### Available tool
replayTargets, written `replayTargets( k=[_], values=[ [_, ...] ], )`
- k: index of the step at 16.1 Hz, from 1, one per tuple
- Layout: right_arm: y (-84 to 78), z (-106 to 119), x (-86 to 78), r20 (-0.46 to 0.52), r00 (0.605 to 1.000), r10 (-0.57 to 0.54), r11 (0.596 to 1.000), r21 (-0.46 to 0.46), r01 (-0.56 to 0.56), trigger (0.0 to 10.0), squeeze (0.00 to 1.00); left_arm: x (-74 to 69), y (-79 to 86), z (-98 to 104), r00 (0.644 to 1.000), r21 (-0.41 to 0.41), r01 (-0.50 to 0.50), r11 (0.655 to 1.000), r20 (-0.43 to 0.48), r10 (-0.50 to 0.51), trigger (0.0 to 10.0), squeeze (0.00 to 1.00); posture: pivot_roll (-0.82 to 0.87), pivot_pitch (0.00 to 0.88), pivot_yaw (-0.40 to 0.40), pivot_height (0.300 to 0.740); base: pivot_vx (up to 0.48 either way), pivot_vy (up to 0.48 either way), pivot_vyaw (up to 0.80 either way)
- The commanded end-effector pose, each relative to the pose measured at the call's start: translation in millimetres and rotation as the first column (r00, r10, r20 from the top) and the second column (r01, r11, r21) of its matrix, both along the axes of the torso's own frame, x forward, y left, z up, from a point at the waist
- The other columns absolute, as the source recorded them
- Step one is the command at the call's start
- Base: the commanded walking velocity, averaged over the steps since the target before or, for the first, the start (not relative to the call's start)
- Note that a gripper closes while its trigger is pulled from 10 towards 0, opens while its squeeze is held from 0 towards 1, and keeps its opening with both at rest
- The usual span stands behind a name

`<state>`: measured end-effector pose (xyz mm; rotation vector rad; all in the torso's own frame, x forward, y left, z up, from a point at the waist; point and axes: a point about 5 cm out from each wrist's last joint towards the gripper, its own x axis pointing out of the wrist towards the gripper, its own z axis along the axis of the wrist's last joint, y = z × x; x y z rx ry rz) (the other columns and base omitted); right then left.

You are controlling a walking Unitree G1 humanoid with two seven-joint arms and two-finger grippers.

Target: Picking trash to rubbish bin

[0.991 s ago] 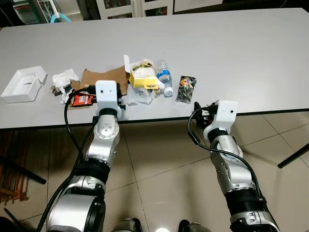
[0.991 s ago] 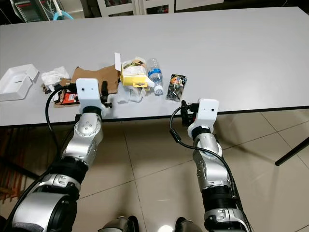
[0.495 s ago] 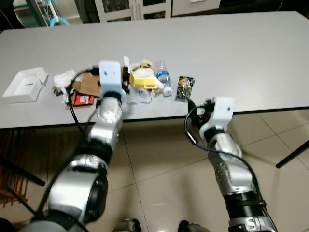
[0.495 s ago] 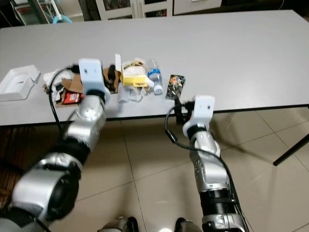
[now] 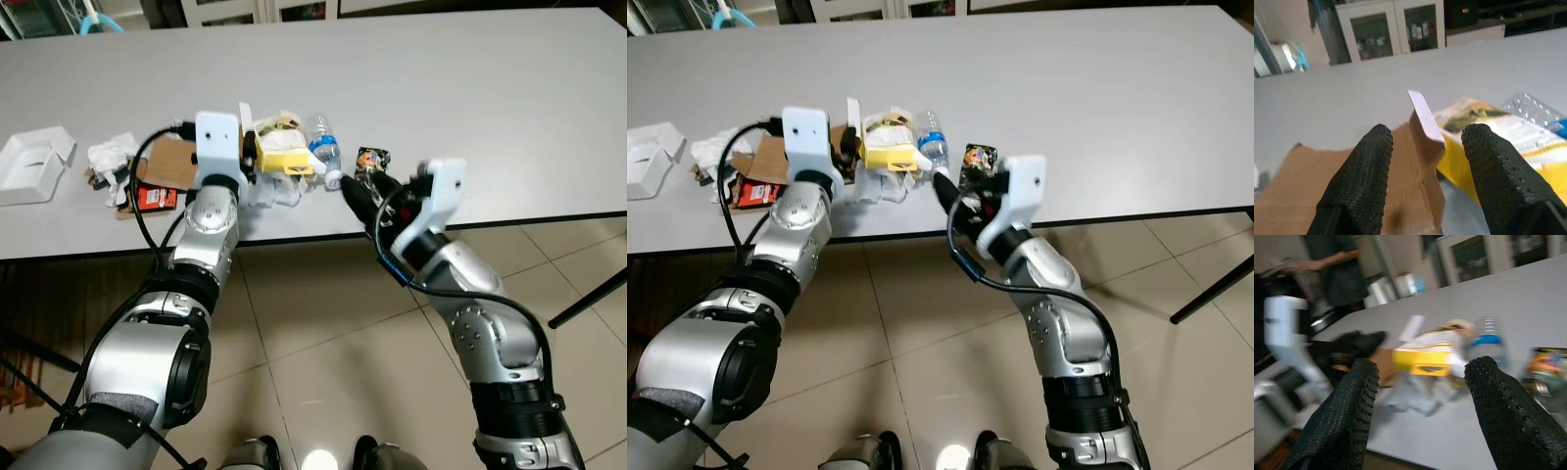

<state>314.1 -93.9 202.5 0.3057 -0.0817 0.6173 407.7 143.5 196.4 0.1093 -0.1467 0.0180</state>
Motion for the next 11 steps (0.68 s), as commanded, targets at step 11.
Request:
replayTargets(
  k=[11],
  values=[
    [36.7,32.6,-35.7,0.027,0.943,0.331,0.94,0.079,-0.332,10.0,0.0,10.2,9.4,29.6,0.997,-0.067,-0.069,0.995,0.013,0.07,10.0,0.0,-0.14,0.271,0.013,0.74,0.0,0.0,0.0]
  ],
)
